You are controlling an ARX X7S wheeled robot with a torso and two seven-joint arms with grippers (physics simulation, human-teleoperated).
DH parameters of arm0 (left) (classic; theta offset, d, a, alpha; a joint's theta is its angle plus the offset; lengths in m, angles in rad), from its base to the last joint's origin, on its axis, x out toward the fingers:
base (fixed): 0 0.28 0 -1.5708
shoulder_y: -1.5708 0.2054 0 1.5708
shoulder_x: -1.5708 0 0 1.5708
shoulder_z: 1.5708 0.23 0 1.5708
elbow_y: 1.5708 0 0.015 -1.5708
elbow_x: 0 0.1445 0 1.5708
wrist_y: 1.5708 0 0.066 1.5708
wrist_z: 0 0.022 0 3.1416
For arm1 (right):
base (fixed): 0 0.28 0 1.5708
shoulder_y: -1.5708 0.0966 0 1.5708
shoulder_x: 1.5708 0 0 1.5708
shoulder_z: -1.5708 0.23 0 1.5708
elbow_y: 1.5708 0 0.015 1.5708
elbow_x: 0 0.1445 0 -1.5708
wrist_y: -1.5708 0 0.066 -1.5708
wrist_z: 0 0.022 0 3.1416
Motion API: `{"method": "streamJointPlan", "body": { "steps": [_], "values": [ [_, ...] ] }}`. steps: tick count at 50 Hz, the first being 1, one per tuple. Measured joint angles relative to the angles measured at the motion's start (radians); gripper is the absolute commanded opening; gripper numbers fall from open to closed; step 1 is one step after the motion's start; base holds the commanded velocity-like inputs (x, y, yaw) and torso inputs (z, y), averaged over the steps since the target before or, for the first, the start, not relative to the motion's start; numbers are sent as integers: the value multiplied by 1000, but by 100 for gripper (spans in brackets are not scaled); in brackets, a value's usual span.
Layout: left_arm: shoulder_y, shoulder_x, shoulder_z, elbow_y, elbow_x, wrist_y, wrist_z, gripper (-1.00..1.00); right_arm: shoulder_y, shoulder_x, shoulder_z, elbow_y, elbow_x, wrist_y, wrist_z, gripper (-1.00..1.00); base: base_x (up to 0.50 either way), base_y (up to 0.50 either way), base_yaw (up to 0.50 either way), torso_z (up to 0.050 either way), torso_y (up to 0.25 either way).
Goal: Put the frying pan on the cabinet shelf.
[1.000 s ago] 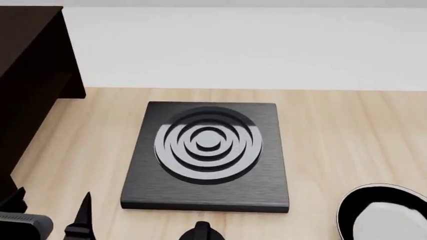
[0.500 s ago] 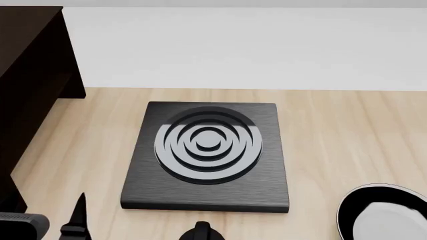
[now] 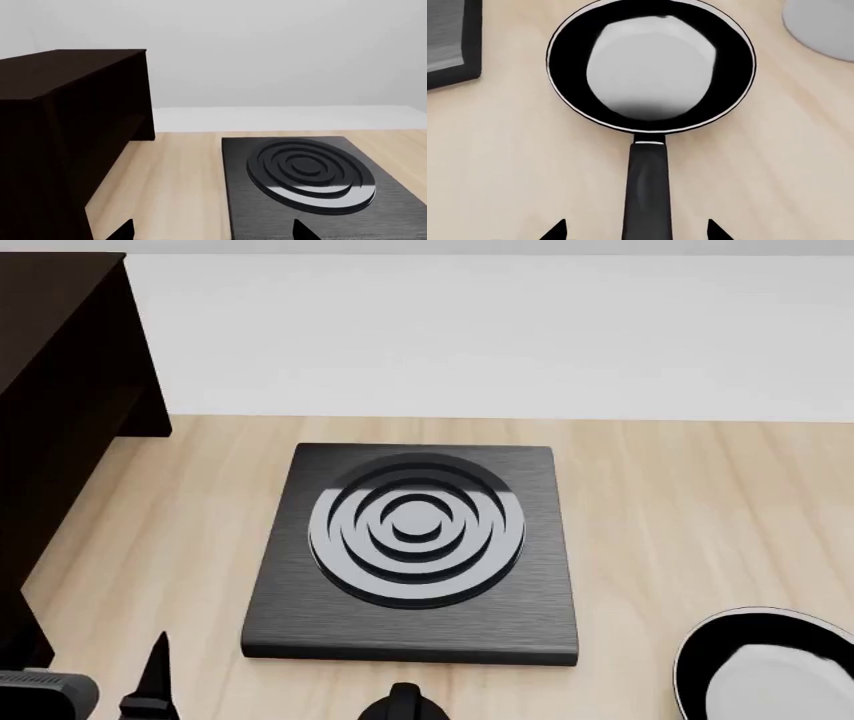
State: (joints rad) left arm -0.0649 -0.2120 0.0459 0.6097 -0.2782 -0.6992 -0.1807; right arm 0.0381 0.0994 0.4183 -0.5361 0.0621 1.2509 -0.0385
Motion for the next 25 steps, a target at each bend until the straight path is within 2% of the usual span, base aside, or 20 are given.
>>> {"method": "streamJointPlan", "body": {
  "steps": [25],
  "values": [
    [3, -12, 7, -3, -12, 4, -13, 100, -3, 15, -25, 122, 3, -43, 31, 100, 0, 0, -1, 0, 0]
  ]
}}
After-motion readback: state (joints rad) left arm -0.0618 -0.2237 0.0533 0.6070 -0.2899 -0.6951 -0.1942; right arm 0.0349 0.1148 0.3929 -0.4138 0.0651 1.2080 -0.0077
